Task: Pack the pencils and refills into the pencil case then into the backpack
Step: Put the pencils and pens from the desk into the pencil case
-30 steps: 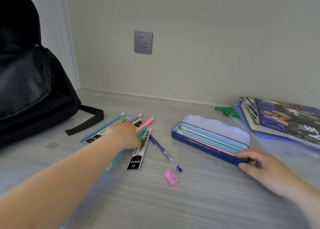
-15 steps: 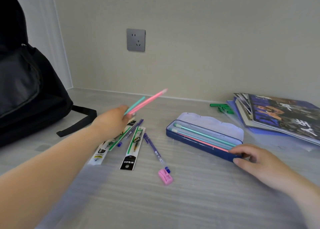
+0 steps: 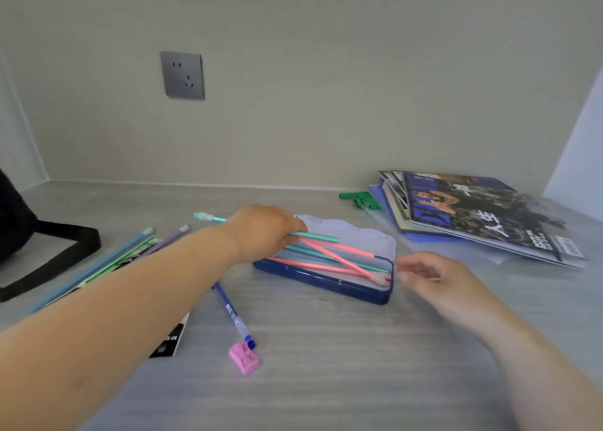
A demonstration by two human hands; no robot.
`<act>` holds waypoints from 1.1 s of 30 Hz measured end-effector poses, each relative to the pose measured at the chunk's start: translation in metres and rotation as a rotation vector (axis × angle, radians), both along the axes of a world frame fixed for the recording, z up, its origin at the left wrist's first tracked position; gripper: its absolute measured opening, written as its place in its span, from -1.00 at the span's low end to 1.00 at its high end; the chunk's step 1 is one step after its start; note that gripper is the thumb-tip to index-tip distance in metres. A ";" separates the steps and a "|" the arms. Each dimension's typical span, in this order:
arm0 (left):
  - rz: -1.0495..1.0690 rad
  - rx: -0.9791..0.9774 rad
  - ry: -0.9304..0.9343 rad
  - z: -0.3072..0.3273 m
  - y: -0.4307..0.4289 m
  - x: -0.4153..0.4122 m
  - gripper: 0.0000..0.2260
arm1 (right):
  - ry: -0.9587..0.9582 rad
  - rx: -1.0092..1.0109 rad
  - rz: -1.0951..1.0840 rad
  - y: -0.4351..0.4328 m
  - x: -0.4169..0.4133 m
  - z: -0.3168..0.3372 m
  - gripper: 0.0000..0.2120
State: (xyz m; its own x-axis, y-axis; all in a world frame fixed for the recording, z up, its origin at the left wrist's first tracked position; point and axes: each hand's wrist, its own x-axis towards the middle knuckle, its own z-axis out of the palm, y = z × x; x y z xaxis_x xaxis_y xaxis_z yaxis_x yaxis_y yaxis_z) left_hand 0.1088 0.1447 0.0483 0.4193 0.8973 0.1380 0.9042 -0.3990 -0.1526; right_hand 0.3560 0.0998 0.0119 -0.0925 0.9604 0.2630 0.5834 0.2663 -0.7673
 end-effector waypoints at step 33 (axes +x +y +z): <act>0.145 -0.217 -0.623 -0.025 0.007 -0.025 -0.64 | -0.006 -0.027 0.036 0.013 0.005 -0.010 -0.84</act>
